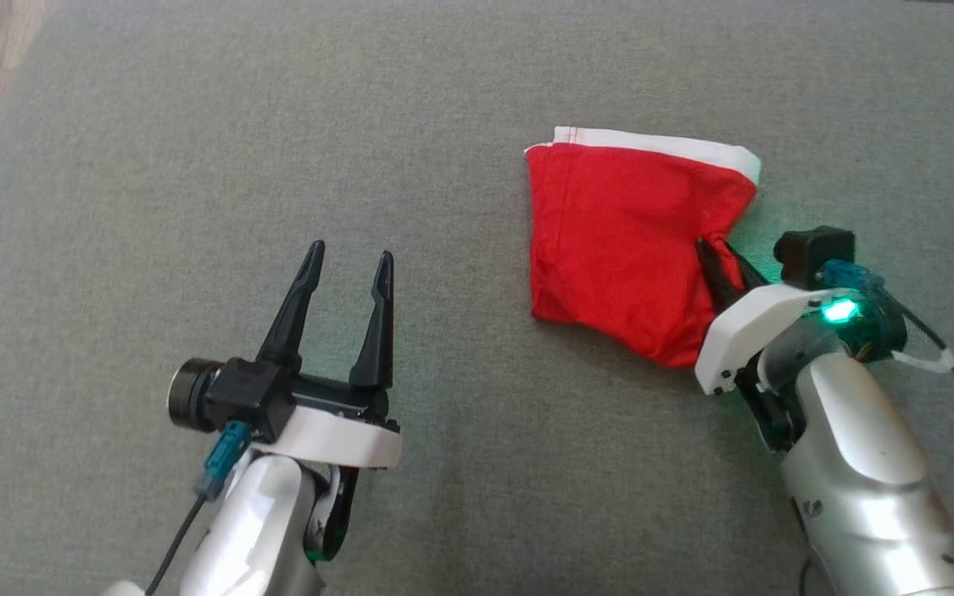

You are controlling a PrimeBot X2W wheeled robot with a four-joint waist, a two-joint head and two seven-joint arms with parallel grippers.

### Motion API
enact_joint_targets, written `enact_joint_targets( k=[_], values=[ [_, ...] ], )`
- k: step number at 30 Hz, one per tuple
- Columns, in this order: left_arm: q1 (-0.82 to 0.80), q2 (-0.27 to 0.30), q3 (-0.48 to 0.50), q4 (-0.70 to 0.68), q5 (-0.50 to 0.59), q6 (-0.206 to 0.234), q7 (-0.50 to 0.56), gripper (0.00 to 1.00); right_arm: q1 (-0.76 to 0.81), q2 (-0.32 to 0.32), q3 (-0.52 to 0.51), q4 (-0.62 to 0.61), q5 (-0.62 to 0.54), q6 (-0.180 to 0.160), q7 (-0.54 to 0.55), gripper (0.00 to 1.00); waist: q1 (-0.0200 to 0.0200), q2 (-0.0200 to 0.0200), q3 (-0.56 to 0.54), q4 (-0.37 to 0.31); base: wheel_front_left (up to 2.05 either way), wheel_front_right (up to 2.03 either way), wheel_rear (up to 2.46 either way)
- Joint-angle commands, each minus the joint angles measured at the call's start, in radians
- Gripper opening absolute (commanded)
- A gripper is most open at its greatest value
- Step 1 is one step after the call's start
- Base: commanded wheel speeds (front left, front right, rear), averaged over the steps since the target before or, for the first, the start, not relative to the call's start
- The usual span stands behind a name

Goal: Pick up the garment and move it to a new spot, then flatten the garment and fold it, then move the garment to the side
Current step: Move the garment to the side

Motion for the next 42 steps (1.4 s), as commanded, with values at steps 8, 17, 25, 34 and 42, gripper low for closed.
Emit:
enact_joint_targets(
  k=[8,17,25,34,42],
  values=[
    [-0.006,0.005,0.034,-0.026,0.012,0.005,-0.005,1.0,-0.001,0.012,0.036,-0.019,-0.104,-0.001,-0.068,0.0,0.0,0.0,-0.054,-0.053,0.0,0.0,0.0],
    [0.017,0.005,0.031,-0.053,0.031,0.003,-0.005,1.0,0.036,-0.109,0.118,-0.13,-0.179,-0.001,-0.045,0.0,0.0,0.0,-0.079,-0.169,0.0,0.0,0.0],
    [-0.009,0.005,0.029,-0.057,0.057,-0.009,-0.005,1.0,-0.007,-0.44,0.209,-0.367,-0.155,-0.001,0.069,0.0,0.0,0.0,-0.012,-0.275,0.0,0.0,0.0],
    [-0.055,0.005,0.031,-0.061,0.062,-0.022,-0.005,1.0,-0.025,-0.716,0.139,-0.411,-0.1,-0.001,0.155,0.0,0.0,0.0,0.063,-0.281,0.0,0.0,0.0],
    [-0.072,0.005,0.042,-0.06,0.061,-0.031,-0.005,1.0,0.022,-0.767,0.034,-0.328,-0.147,-0.001,0.192,0.0,0.0,0.0,0.103,-0.25,0.0,0.0,0.0]
  ],
)
